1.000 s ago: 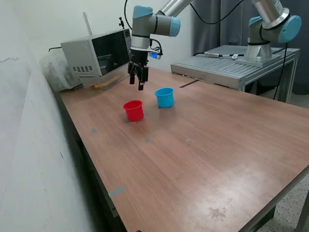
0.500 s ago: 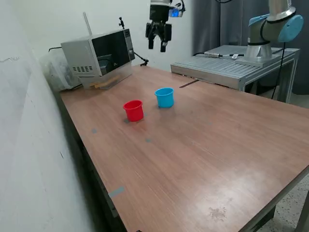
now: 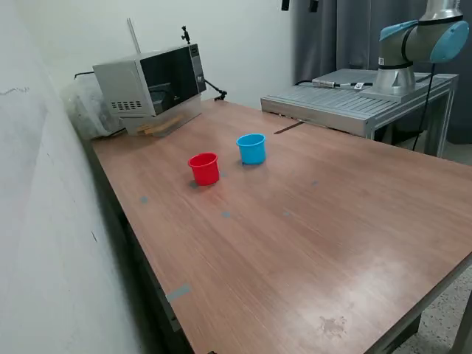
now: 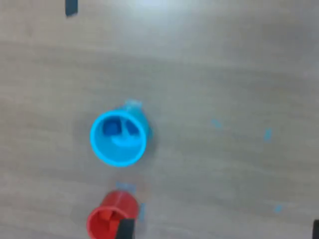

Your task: Place red objects in the red bin, and blue objects in the blue bin.

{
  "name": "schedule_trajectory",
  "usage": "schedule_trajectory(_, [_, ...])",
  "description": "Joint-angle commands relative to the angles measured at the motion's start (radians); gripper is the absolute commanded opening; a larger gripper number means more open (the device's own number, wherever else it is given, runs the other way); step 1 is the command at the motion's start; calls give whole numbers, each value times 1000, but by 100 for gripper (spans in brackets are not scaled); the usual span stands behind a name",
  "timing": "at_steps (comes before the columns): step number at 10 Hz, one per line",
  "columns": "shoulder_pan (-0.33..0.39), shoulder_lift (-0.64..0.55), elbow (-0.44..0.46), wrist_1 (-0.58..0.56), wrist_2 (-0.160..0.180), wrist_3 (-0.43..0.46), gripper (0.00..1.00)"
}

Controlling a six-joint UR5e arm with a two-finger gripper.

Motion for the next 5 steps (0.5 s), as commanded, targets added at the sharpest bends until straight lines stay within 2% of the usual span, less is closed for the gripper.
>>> schedule_trajectory(1, [113, -125, 15, 209, -24, 52, 100])
schedule_trajectory(5, [152, -145, 49, 231, -12, 61, 100])
